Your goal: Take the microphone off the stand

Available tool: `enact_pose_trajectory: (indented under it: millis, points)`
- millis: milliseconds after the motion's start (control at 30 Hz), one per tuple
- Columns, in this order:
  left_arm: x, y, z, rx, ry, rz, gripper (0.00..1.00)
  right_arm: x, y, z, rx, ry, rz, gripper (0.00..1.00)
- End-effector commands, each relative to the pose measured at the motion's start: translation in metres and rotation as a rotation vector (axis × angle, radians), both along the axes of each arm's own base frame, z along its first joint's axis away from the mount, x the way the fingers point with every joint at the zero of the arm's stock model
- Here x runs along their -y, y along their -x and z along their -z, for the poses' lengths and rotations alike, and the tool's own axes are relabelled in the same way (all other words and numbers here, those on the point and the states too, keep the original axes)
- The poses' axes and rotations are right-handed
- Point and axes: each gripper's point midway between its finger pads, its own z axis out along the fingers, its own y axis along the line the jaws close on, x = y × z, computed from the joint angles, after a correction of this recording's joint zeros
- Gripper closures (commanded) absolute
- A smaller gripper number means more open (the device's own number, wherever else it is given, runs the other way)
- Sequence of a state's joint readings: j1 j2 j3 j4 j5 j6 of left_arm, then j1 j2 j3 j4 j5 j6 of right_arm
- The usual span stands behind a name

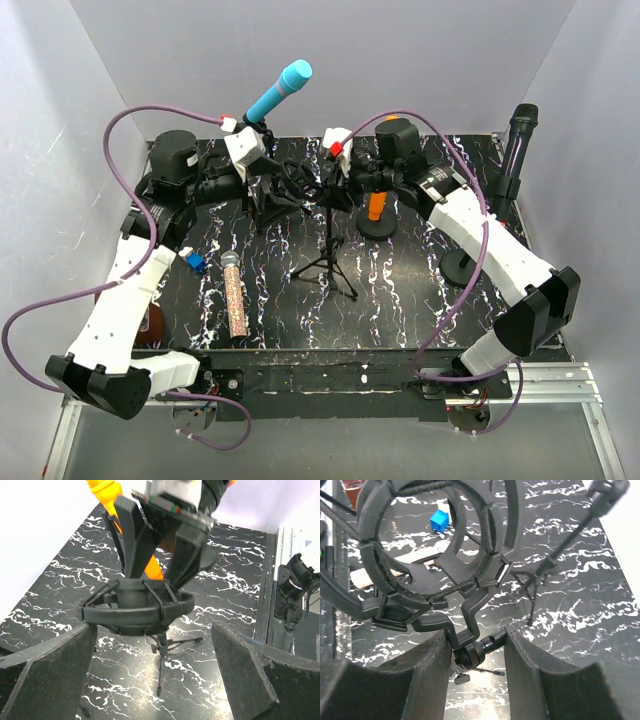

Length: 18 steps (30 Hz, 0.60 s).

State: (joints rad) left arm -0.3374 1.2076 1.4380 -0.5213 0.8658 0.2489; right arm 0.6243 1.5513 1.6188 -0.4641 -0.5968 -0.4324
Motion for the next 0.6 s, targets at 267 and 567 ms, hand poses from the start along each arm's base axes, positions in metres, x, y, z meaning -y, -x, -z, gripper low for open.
enact_pose_trajectory:
  millis: [267,567]
  points:
    - [-0.015,0.032,-0.020,0.005,0.002,-0.038,0.02,-0.045,0.058,-0.015,-0.077,-0.120,-0.085,0.80]
    - [-0.038,0.050,0.007,0.060,-0.140,-0.071,0.02,-0.019,0.084,-0.001,-0.111,-0.046,-0.136,0.14]
